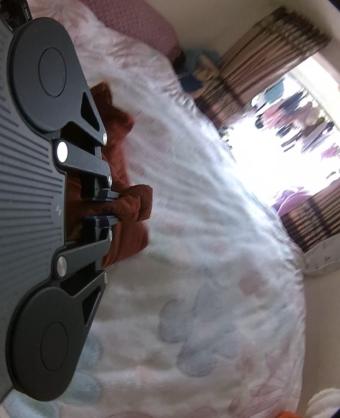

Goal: Fold large clothes

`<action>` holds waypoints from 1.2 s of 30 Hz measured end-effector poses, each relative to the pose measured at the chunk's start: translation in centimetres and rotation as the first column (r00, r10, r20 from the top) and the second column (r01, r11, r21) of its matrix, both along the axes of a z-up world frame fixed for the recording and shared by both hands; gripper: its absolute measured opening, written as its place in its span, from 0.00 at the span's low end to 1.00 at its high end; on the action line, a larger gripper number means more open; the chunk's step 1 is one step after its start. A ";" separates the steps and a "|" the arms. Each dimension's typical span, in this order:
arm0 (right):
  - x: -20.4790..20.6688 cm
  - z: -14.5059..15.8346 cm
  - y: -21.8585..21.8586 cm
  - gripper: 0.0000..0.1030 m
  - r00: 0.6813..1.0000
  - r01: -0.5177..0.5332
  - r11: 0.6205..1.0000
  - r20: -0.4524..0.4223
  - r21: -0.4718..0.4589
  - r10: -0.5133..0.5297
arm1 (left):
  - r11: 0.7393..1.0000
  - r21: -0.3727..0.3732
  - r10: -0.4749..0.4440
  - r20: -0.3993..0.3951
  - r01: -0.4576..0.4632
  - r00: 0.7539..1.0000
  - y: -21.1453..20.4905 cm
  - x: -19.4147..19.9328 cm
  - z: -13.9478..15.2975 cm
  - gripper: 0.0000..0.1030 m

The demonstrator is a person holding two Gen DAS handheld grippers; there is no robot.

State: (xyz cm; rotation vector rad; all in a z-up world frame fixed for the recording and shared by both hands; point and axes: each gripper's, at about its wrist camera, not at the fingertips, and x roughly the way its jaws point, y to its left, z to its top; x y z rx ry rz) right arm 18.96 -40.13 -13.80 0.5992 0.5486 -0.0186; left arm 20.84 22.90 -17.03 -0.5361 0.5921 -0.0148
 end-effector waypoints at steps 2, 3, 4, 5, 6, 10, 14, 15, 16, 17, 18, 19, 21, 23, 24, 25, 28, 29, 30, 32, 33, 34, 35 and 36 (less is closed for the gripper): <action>0.9 -0.3 -0.3 0.09 1.000 0.002 1.000 -0.019 0.013 -0.002 | 0.999 0.028 -0.016 -0.005 0.016 1.000 -0.1 0.5 0.1 0.08; 1.5 -0.8 -0.4 0.09 0.999 0.006 1.000 -0.036 0.016 -0.005 | 0.999 0.036 -0.018 -0.024 0.019 1.000 -0.2 1.0 -0.2 0.08; 2.1 -1.3 -0.5 0.09 0.998 0.011 1.000 -0.058 0.011 -0.011 | 0.999 0.038 -0.015 -0.044 0.017 0.999 -0.2 1.5 -0.7 0.09; 2.7 -2.0 -0.6 0.09 0.996 0.017 1.000 -0.089 0.009 -0.016 | 0.999 0.039 -0.010 -0.066 0.013 0.998 -0.2 2.0 -1.3 0.09; 3.3 -2.8 -0.6 0.09 0.993 0.025 1.000 -0.116 0.011 -0.023 | 0.999 0.039 0.000 -0.092 0.004 0.996 -0.2 2.6 -2.0 0.10; 4.0 -5.5 -1.1 0.10 0.985 0.053 0.998 -0.168 0.044 -0.045 | 0.998 0.063 0.035 -0.200 -0.022 0.979 -0.2 4.4 -5.8 0.20; 3.9 -6.4 -1.2 0.10 0.984 0.044 0.998 -0.177 0.044 -0.036 | 0.996 0.084 0.024 -0.218 -0.006 0.976 -0.4 4.8 -7.7 0.24; 3.9 -6.5 -1.3 0.10 0.983 0.042 0.998 -0.178 0.046 -0.034 | 0.996 0.094 0.022 -0.217 -0.002 0.976 -0.5 4.8 -7.6 0.24; 3.8 -6.4 -1.4 0.11 0.983 0.042 0.998 -0.179 0.047 -0.033 | 0.995 0.103 0.017 -0.218 0.006 0.976 -0.6 4.8 -7.4 0.27; 3.9 -6.4 -1.4 0.13 0.983 0.043 0.998 -0.179 0.041 -0.035 | 0.993 0.120 0.011 -0.222 0.016 0.975 -0.6 4.9 -7.2 0.30; 3.8 -6.3 -1.4 0.16 0.983 0.048 0.998 -0.181 0.035 -0.041 | 0.990 0.139 0.011 -0.227 0.022 0.974 -0.6 5.0 -7.0 0.40; 3.6 -6.0 -1.3 0.18 0.982 0.055 0.998 -0.184 0.026 -0.049 | 0.985 0.169 0.020 -0.234 0.020 0.972 -0.5 5.1 -6.6 0.52; 3.3 -4.8 -1.1 0.33 0.981 0.062 0.998 -0.181 -0.022 -0.065 | 0.978 0.209 0.031 -0.222 0.016 0.975 0.1 4.8 -5.4 0.53; 2.9 -3.2 -0.9 0.52 0.979 0.083 0.991 -0.177 -0.107 -0.101 | 0.971 0.239 0.040 -0.197 0.008 0.980 0.9 4.0 -3.7 0.53; 2.5 -2.5 -0.7 0.56 0.978 0.092 0.984 -0.169 -0.154 -0.118 | 0.965 0.261 0.047 -0.183 0.003 0.982 1.0 3.4 -2.7 0.49; 2.2 -1.7 -0.4 0.56 0.979 0.097 0.976 -0.158 -0.197 -0.130 | 0.959 0.282 0.044 -0.170 0.006 0.984 0.9 2.7 -1.7 0.49; 0.2 1.1 1.3 0.53 0.994 0.072 0.963 -0.063 -0.259 -0.091 | 0.945 0.324 -0.007 -0.116 0.045 0.993 -0.2 0.5 1.2 0.49; -0.6 2.0 2.4 0.53 0.998 0.048 0.964 -0.028 -0.263 -0.057 | 0.948 0.312 -0.033 -0.096 0.061 0.995 -0.9 -0.3 1.9 0.49; -1.3 2.7 3.7 0.53 1.000 0.013 0.966 -0.001 -0.259 -0.014 | 0.954 0.287 -0.063 -0.081 0.083 0.995 -1.9 -1.3 2.4 0.49; -2.8 3.5 7.2 0.52 0.991 -0.110 0.963 0.043 -0.247 0.124 | 0.962 0.229 -0.136 -0.060 0.147 0.989 -4.7 -2.9 2.9 0.49; -3.4 3.5 9.1 0.51 0.981 -0.168 0.954 0.050 -0.249 0.185 | 0.961 0.212 -0.169 -0.055 0.177 0.984 -6.3 -3.7 2.8 0.50; -4.0 3.3 11.3 0.48 0.968 -0.224 0.940 0.052 -0.257 0.245 | 0.958 0.199 -0.201 -0.054 0.208 0.978 -7.8 -4.2 2.6 0.50; -4.6 2.9 13.3 0.45 0.958 -0.258 0.929 0.053 -0.265 0.281 | 0.954 0.182 -0.232 -0.058 0.239 0.971 -9.4 -4.7 2.1 0.50; -5.0 2.3 15.2 0.44 0.952 -0.277 0.922 0.050 -0.270 0.300 | 0.950 0.160 -0.260 -0.063 0.267 0.964 -10.9 -5.1 1.4 0.50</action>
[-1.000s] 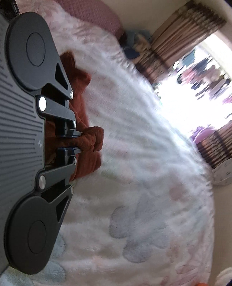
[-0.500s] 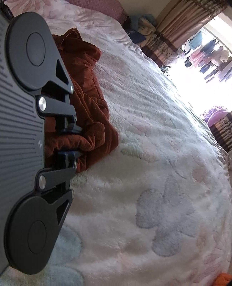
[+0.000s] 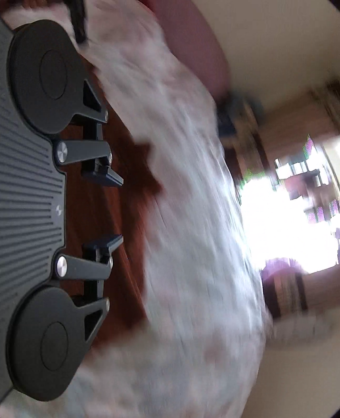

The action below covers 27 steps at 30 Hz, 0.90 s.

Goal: Fold large clothes

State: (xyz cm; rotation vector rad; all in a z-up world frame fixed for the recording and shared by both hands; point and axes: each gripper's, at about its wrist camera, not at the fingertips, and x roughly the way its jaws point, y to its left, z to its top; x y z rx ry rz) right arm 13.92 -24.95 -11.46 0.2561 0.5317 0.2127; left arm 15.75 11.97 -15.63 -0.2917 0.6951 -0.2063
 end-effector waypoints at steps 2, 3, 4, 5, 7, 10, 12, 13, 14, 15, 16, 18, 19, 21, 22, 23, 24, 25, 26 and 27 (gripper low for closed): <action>-0.4 -1.7 3.4 0.39 0.999 -0.042 0.999 -0.025 -0.027 0.041 | 0.998 -0.032 -0.046 -0.015 0.045 0.999 -2.3 -0.4 -1.4 0.51; -0.5 -2.5 4.8 0.36 0.998 -0.055 0.997 -0.042 -0.047 0.053 | 0.998 -0.040 -0.055 -0.025 0.054 0.998 -3.3 -0.5 -2.2 0.50; -0.5 -3.3 6.0 0.36 0.997 -0.064 0.996 -0.058 -0.066 0.060 | 0.997 -0.044 -0.064 -0.039 0.063 0.997 -3.9 -0.5 -2.8 0.50; -0.4 -4.1 6.9 0.36 0.994 -0.076 0.994 -0.078 -0.073 0.070 | 0.997 -0.039 -0.075 -0.054 0.073 0.996 -4.4 -0.5 -3.4 0.50; 0.1 -5.2 7.8 0.35 0.991 -0.084 0.993 -0.108 -0.085 0.075 | 0.997 -0.018 -0.071 -0.080 0.070 0.994 -4.8 -0.4 -4.3 0.50; 0.6 -6.4 8.8 0.35 0.990 -0.062 0.984 -0.136 -0.167 0.039 | 0.999 -0.004 -0.039 -0.106 0.039 0.994 -3.9 0.1 -5.4 0.50; 0.5 -6.6 8.3 0.34 0.991 -0.019 0.982 -0.132 -0.190 -0.006 | 1.000 0.003 -0.008 -0.116 0.008 0.993 -2.9 0.2 -5.9 0.51; 0.6 -6.6 7.5 0.34 0.991 0.004 0.983 -0.132 -0.186 -0.029 | 1.000 0.012 0.008 -0.118 -0.007 0.993 -2.1 0.3 -5.9 0.51; 0.6 -6.5 6.6 0.34 0.990 0.028 0.982 -0.130 -0.185 -0.052 | 0.999 0.026 0.021 -0.119 -0.018 0.993 -1.4 0.3 -6.0 0.51; 0.7 -6.4 5.7 0.34 0.989 0.046 0.981 -0.129 -0.191 -0.071 | 0.999 0.044 0.033 -0.114 -0.028 0.993 -0.5 0.0 -5.9 0.51; 0.7 -6.3 4.6 0.34 0.987 0.065 0.978 -0.129 -0.199 -0.092 | 0.997 0.065 0.049 -0.107 -0.042 0.993 0.4 -0.3 -5.8 0.51; 0.7 -6.2 2.4 0.34 0.981 0.111 0.971 -0.133 -0.210 -0.141 | 0.994 0.089 0.079 -0.098 -0.070 0.992 2.4 -0.7 -5.7 0.51; 0.7 -6.3 1.5 0.34 0.978 0.128 0.969 -0.136 -0.211 -0.159 | 0.992 0.087 0.094 -0.093 -0.086 0.991 3.2 -1.0 -5.7 0.51; 0.4 -6.4 -0.5 0.34 0.972 0.162 0.962 -0.132 -0.219 -0.193 | 0.990 0.083 0.125 -0.087 -0.118 0.988 4.6 -1.3 -5.5 0.51; 0.4 -6.4 -1.1 0.34 0.968 0.181 0.956 -0.128 -0.229 -0.214 | 0.988 0.086 0.139 -0.083 -0.132 0.987 5.1 -1.5 -5.4 0.51; 0.4 -6.6 -1.7 0.34 0.965 0.196 0.952 -0.126 -0.234 -0.229 | 0.986 0.089 0.147 -0.082 -0.140 0.986 5.4 -1.6 -5.4 0.51; 0.5 -6.8 -2.2 0.34 0.962 0.205 0.951 -0.131 -0.231 -0.239 | 0.985 0.091 0.153 -0.084 -0.145 0.985 5.6 -1.6 -5.5 0.51; 0.6 -7.1 -2.7 0.34 0.959 0.211 0.953 -0.145 -0.217 -0.245 | 0.985 0.096 0.152 -0.088 -0.144 0.984 5.7 -1.2 -5.6 0.51; 0.8 -7.6 -3.0 0.34 0.956 0.211 0.957 -0.164 -0.198 -0.244 | 0.984 0.113 0.145 -0.094 -0.134 0.985 5.5 -1.1 -6.0 0.51; 1.0 -8.0 -3.2 0.33 0.954 0.212 0.959 -0.174 -0.187 -0.245 | 0.982 0.140 0.139 -0.099 -0.124 0.985 5.3 -0.7 -6.6 0.51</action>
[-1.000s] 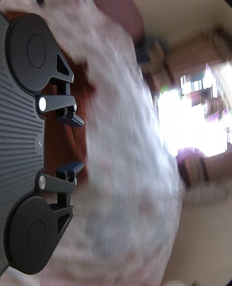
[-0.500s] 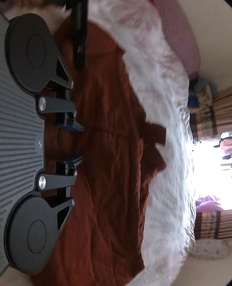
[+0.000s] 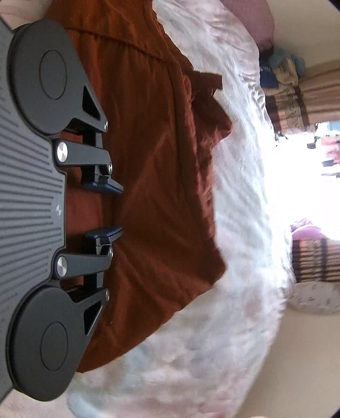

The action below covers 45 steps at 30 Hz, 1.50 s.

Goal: Fold large clothes

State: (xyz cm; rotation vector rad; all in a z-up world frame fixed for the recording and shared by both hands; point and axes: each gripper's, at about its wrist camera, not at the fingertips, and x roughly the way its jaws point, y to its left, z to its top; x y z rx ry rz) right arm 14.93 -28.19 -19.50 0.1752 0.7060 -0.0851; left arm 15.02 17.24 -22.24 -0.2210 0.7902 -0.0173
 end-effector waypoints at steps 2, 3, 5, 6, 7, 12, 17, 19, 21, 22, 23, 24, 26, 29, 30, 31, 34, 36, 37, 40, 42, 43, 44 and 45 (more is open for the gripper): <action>0.4 -0.8 0.1 0.31 1.000 -0.005 1.000 -0.007 -0.017 0.005 | 1.000 0.010 0.007 0.001 -0.007 1.000 -0.3 0.3 -1.2 0.51; 0.5 -1.0 0.4 0.31 1.000 -0.005 0.999 -0.007 -0.033 0.005 | 1.000 -0.005 0.018 0.002 -0.018 1.000 -0.2 0.4 -1.6 0.51; 0.4 -0.9 1.2 0.31 1.000 -0.017 0.997 -0.005 -0.081 0.016 | 0.997 -0.065 0.052 -0.004 -0.052 0.999 0.5 0.9 -1.9 0.51; 0.2 -0.7 1.4 0.31 1.000 -0.023 0.995 -0.007 -0.097 0.023 | 0.993 -0.096 0.065 -0.011 -0.066 0.998 0.8 1.1 -1.7 0.51; 0.0 -0.3 1.5 0.31 1.000 -0.025 0.995 -0.008 -0.101 0.025 | 0.990 -0.117 0.071 -0.019 -0.073 0.997 1.2 1.1 -1.2 0.51; -2.8 3.6 -0.3 0.32 0.995 0.014 0.997 0.097 -0.081 -0.006 | 0.991 -0.112 0.076 0.063 -0.069 0.995 1.2 -1.4 3.1 0.51; -5.4 4.5 -2.3 0.33 0.993 0.039 0.988 0.120 -0.150 -0.021 | 0.990 -0.125 0.079 0.109 -0.065 0.991 0.8 -4.4 4.1 0.51; -5.7 3.9 -3.0 0.33 0.995 0.052 0.985 0.093 -0.167 -0.036 | 0.992 -0.108 0.070 0.091 -0.060 0.993 0.5 -4.8 3.5 0.51; -5.5 3.0 -4.0 0.34 0.997 0.059 0.986 0.053 -0.156 -0.051 | 0.993 -0.097 0.070 0.057 -0.064 0.996 0.3 -4.7 2.5 0.51; -5.4 2.6 -4.4 0.34 0.997 0.068 0.987 0.042 -0.147 -0.063 | 0.994 -0.082 0.070 0.044 -0.066 0.997 0.3 -4.5 1.9 0.51; -5.3 2.2 -4.7 0.34 0.997 0.079 0.987 0.036 -0.137 -0.075 | 0.996 -0.065 0.069 0.032 -0.067 0.997 0.4 -4.3 1.2 0.51; -5.1 1.7 -5.1 0.34 0.996 0.087 0.988 0.020 -0.124 -0.085 | 0.995 -0.071 0.076 0.018 -0.075 0.997 0.5 -4.1 0.6 0.51; -4.7 0.8 -5.5 0.34 0.995 0.093 0.990 -0.015 -0.102 -0.095 | 0.989 -0.112 0.092 0.001 -0.091 0.996 1.0 -3.9 -0.2 0.51; -4.4 0.0 -5.2 0.34 0.995 0.093 0.989 -0.031 -0.117 -0.097 | 0.984 -0.143 0.104 -0.021 -0.106 0.994 1.6 -3.4 -1.0 0.51; -4.4 0.0 -5.1 0.35 0.995 0.094 0.988 -0.031 -0.122 -0.098 | 0.983 -0.146 0.104 -0.026 -0.107 0.994 1.6 -3.3 -1.1 0.51; -4.4 0.0 -5.0 0.35 0.994 0.096 0.987 -0.030 -0.126 -0.101 | 0.985 -0.138 0.099 -0.028 -0.102 0.995 1.5 -3.3 -0.9 0.51; -4.6 0.6 -4.8 0.35 0.994 0.103 0.986 -0.030 -0.132 -0.108 | 0.988 -0.120 0.093 -0.040 -0.097 0.995 1.4 -3.1 0.0 0.51; -4.7 1.3 -4.6 0.36 0.994 0.103 0.985 -0.033 -0.141 -0.109 | 0.988 -0.110 0.103 -0.033 -0.106 0.994 1.3 -3.3 1.3 0.51; -4.8 1.8 -4.4 0.37 0.994 0.101 0.984 -0.030 -0.150 -0.107 | 0.988 -0.103 0.114 -0.012 -0.114 0.993 1.3 -3.4 2.2 0.51; -4.7 3.1 -4.1 0.37 0.996 0.088 0.985 -0.003 -0.150 -0.089 | 0.989 -0.087 0.123 0.060 -0.118 0.991 1.0 -2.9 5.2 0.51; -4.3 3.9 -4.0 0.37 0.997 0.081 0.987 0.017 -0.140 -0.079 | 0.989 -0.104 0.113 0.108 -0.102 0.988 1.0 -1.8 6.9 0.51; -4.0 4.3 -3.9 0.37 0.997 0.076 0.987 0.026 -0.142 -0.073 | 0.989 -0.115 0.106 0.121 -0.093 0.987 0.9 -1.1 7.4 0.51; -3.7 4.7 -3.7 0.37 0.997 0.070 0.987 0.038 -0.145 -0.065 | 0.990 -0.116 0.099 0.132 -0.084 0.986 0.9 -0.4 7.8 0.51; -3.3 5.1 -3.4 0.37 0.997 0.066 0.987 0.051 -0.149 -0.059 | 0.992 -0.103 0.087 0.141 -0.073 0.986 0.7 0.6 8.0 0.51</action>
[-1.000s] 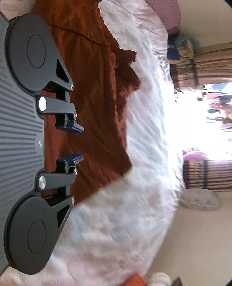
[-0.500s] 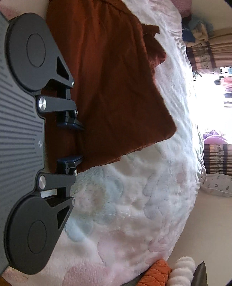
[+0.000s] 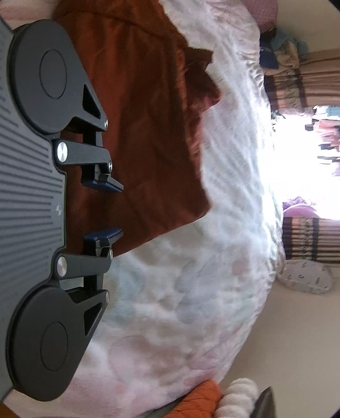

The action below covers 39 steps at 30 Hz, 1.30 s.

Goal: Fold large clothes

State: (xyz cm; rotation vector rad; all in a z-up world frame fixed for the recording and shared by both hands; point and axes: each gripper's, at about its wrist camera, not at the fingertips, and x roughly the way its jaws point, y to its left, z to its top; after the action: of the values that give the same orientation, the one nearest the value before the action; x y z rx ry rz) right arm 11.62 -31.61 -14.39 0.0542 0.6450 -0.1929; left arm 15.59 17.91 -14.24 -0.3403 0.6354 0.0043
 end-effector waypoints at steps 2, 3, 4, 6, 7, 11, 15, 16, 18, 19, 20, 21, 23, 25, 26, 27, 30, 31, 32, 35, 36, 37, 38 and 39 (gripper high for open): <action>0.9 0.4 0.3 0.38 1.000 -0.009 1.000 0.018 0.001 0.009 | 1.000 0.027 -0.017 -0.001 0.017 1.000 -0.4 1.7 -0.1 0.51; 1.5 0.5 0.4 0.38 1.000 -0.014 1.000 0.022 0.001 0.014 | 0.999 0.027 -0.024 -0.007 0.024 1.000 -0.5 2.5 -0.5 0.51; 2.3 0.5 0.5 0.38 1.000 -0.016 1.000 0.024 -0.001 0.016 | 0.999 0.028 -0.030 -0.018 0.030 0.999 -0.5 3.2 -0.8 0.51; 4.2 0.5 0.3 0.38 0.999 -0.016 1.000 0.033 -0.014 0.016 | 0.998 0.044 -0.037 -0.041 0.039 0.998 -0.7 4.7 -1.6 0.51; 4.9 0.4 0.3 0.38 0.999 -0.015 1.000 0.038 -0.019 0.015 | 0.998 0.053 -0.041 -0.051 0.044 0.998 -0.9 5.2 -1.9 0.51; 8.7 -0.6 -0.6 0.38 1.000 0.000 1.000 0.018 -0.018 0.001 | 0.995 0.083 -0.042 -0.125 0.053 0.991 -0.5 8.0 -3.9 0.51; 11.3 -2.9 -1.3 0.38 0.997 0.022 0.999 -0.071 -0.034 -0.024 | 0.999 0.042 -0.025 -0.202 0.034 0.979 0.4 9.8 -6.5 0.51; 11.6 -3.6 -1.3 0.38 0.995 0.021 0.999 -0.097 -0.029 -0.024 | 1.000 0.019 -0.020 -0.215 0.025 0.976 0.8 10.0 -7.1 0.51; 12.0 -4.4 -1.3 0.38 0.992 0.014 0.999 -0.123 -0.032 -0.018 | 1.000 -0.018 -0.006 -0.230 0.002 0.973 1.5 10.3 -8.4 0.51; 12.1 -4.8 -1.2 0.38 0.991 0.009 0.999 -0.130 -0.035 -0.014 | 1.000 -0.020 -0.003 -0.229 -0.001 0.973 1.6 10.3 -8.8 0.52; 12.2 -5.0 -1.2 0.38 0.991 0.006 0.999 -0.135 -0.034 -0.011 | 1.000 -0.020 -0.006 -0.230 0.002 0.973 1.7 10.5 -9.2 0.52; 12.2 -5.1 -1.3 0.38 0.990 0.007 1.000 -0.138 -0.026 -0.010 | 1.000 -0.017 -0.007 -0.231 0.004 0.973 1.7 10.5 -9.4 0.52; 12.2 -4.9 -1.5 0.38 0.990 0.011 1.000 -0.139 -0.011 -0.012 | 1.000 -0.016 -0.006 -0.241 0.002 0.970 1.7 10.9 -9.4 0.52; 11.6 -4.0 -1.4 0.38 0.992 0.016 1.000 -0.129 -0.015 -0.018 | 0.999 -0.030 0.007 -0.241 -0.015 0.970 1.9 10.9 -8.8 0.51; 11.2 -3.3 -1.5 0.38 0.993 0.023 1.000 -0.114 -0.017 -0.025 | 0.999 -0.036 0.017 -0.226 -0.026 0.974 1.9 10.4 -8.0 0.51; 10.4 -2.4 -1.4 0.38 0.995 0.026 1.000 -0.091 -0.013 -0.027 | 0.998 -0.045 0.025 -0.198 -0.035 0.980 1.9 9.8 -7.0 0.51; 6.6 0.1 -0.9 0.38 1.000 -0.003 1.000 -0.006 0.014 0.003 | 0.995 -0.096 0.000 -0.117 -0.011 0.993 1.8 6.5 -4.6 0.51; 5.1 0.6 -0.5 0.38 1.000 -0.016 1.000 0.009 0.016 0.016 | 0.995 -0.101 -0.010 -0.105 0.000 0.994 1.6 5.4 -4.0 0.51; 3.8 0.8 -0.2 0.38 1.000 -0.027 1.000 0.016 0.012 0.027 | 0.995 -0.099 -0.023 -0.093 0.013 0.995 1.3 4.0 -3.6 0.51; 1.0 0.6 0.2 0.38 0.999 -0.042 0.999 0.003 -0.001 0.042 | 0.995 -0.092 -0.038 -0.086 0.030 0.996 0.6 0.8 -3.5 0.52; 0.4 0.2 0.2 0.38 0.999 -0.041 0.999 -0.009 -0.002 0.041 | 0.995 -0.091 -0.041 -0.089 0.033 0.995 0.5 -0.3 -3.7 0.52; 0.2 -0.2 0.1 0.38 0.999 -0.039 0.999 -0.024 -0.004 0.039 | 0.995 -0.088 -0.046 -0.097 0.037 0.994 0.2 -1.3 -4.1 0.52; 0.3 -0.7 0.0 0.38 0.998 -0.032 0.999 -0.046 -0.004 0.032 | 0.996 -0.078 -0.054 -0.110 0.046 0.992 0.0 -1.7 -4.7 0.52; 0.4 -1.1 -0.2 0.38 0.998 -0.016 1.000 -0.062 -0.006 0.015 | 0.997 -0.068 -0.056 -0.124 0.048 0.991 -0.2 -2.0 -5.2 0.52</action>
State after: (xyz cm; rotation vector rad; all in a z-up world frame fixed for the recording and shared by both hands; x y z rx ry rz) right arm 12.01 -31.83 -15.52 0.0369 0.7064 -0.1822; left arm 13.60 17.69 -19.47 -0.3880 0.7704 -0.0453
